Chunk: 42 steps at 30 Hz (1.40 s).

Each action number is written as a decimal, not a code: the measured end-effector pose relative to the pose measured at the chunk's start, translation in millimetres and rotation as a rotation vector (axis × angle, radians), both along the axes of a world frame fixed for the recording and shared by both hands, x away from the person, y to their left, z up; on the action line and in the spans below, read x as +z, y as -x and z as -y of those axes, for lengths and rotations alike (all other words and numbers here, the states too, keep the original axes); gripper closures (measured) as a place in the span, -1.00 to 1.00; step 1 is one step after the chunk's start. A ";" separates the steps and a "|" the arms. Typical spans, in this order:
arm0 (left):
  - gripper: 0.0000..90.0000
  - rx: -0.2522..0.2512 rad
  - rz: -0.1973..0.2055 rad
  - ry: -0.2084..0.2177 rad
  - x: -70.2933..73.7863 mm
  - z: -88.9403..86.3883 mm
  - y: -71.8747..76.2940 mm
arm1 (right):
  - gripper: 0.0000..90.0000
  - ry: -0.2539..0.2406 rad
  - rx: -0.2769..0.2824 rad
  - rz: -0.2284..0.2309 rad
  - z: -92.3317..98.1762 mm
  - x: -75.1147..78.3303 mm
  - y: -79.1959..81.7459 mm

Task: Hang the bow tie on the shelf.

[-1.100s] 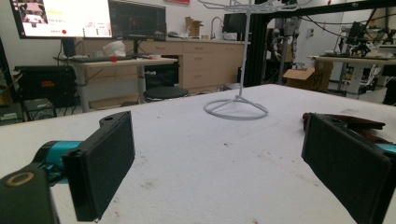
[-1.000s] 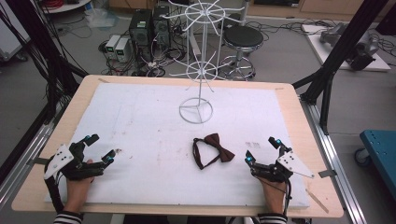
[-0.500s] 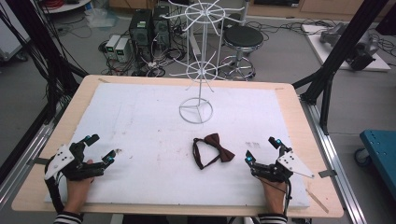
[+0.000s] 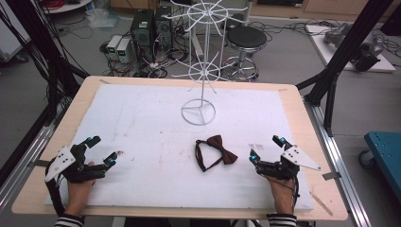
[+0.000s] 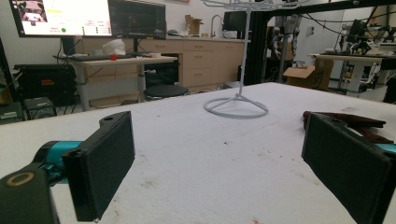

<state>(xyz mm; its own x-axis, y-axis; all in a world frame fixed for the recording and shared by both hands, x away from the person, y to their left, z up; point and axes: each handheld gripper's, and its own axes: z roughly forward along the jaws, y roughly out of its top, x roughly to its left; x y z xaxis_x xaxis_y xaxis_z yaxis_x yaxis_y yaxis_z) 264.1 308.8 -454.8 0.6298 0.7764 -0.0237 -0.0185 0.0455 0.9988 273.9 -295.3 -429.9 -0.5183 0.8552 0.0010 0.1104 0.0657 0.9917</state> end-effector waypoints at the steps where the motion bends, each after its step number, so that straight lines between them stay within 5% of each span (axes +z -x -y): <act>1: -0.78 0.001 0.000 -0.001 0.0 0.1 0.1 | -0.99 0.013 0.000 -0.012 -1.1 3.2 -0.8; 15: -0.78 -0.001 0.003 -0.006 0.1 -0.1 0.1 | -0.99 0.122 0.093 -0.147 -18.5 37.1 -19.6; 25: -0.78 0.001 0.000 -0.001 0.0 0.1 0.1 | -0.98 0.246 0.189 -0.273 -42.3 57.1 -36.2; 42: -0.78 -0.001 -0.001 -0.002 0.1 0.0 -0.2 | -0.95 0.424 0.244 -0.416 -79.7 58.9 -62.1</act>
<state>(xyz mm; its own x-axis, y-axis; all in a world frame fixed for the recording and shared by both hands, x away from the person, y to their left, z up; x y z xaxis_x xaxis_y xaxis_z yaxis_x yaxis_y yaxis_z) 264.4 308.8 -454.7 0.6305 0.7759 -0.0228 -0.0175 0.0435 0.9989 336.0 -215.7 -371.0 -0.7271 0.6831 -0.0684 0.4127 0.5146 0.7516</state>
